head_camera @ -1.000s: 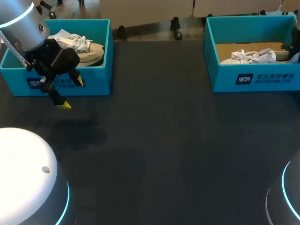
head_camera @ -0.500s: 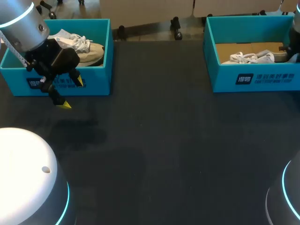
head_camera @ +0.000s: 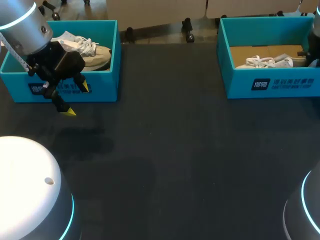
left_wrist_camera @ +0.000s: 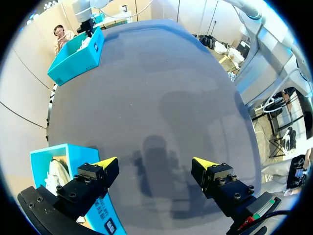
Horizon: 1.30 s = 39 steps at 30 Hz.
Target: Take the shoe out of the shoebox, open the shoe tongue, remove and reinsert the insole, then place the shoe into the shoebox
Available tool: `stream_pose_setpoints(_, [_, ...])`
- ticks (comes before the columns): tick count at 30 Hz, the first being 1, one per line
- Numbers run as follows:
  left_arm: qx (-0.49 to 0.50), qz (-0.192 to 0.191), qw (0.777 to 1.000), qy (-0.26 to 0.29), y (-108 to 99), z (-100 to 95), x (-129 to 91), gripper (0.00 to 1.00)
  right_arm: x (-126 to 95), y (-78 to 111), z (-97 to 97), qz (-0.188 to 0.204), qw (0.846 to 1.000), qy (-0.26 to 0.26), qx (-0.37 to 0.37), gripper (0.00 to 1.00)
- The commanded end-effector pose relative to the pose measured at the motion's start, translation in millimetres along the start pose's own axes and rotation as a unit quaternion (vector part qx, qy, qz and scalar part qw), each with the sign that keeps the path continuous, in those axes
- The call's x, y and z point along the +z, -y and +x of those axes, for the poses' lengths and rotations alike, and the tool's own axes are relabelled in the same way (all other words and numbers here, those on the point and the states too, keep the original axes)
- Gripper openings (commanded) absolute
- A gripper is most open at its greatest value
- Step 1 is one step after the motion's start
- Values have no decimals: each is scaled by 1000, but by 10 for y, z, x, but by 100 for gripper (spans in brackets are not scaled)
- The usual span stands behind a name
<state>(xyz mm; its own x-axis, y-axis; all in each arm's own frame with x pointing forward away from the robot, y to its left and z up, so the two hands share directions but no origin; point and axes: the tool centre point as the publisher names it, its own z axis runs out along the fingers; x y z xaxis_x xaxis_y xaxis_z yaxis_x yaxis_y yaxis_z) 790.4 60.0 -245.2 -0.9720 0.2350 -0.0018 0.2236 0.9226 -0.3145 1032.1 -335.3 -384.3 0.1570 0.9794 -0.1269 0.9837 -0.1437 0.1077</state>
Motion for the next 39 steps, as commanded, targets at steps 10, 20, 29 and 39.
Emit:
stream_pose_setpoints(10, [0,-1,1000,-1,0,-2,-4,100,-46,-20,14,-6,1000,0,-4,57])
stream_pose_setpoints(20, [0,-1,1000,-1,0,-2,-4,100,-226,5,66,-21,1000,-3,-11,100])
stream_pose_setpoints(29, [0,-1,1000,-1,0,-2,-4,100,-501,27,91,-31,999,-1,-10,100])
stream_pose_setpoints(39, [0,-1,1000,-1,0,-2,-4,100,-1019,46,109,-26,1000,-11,-7,100])
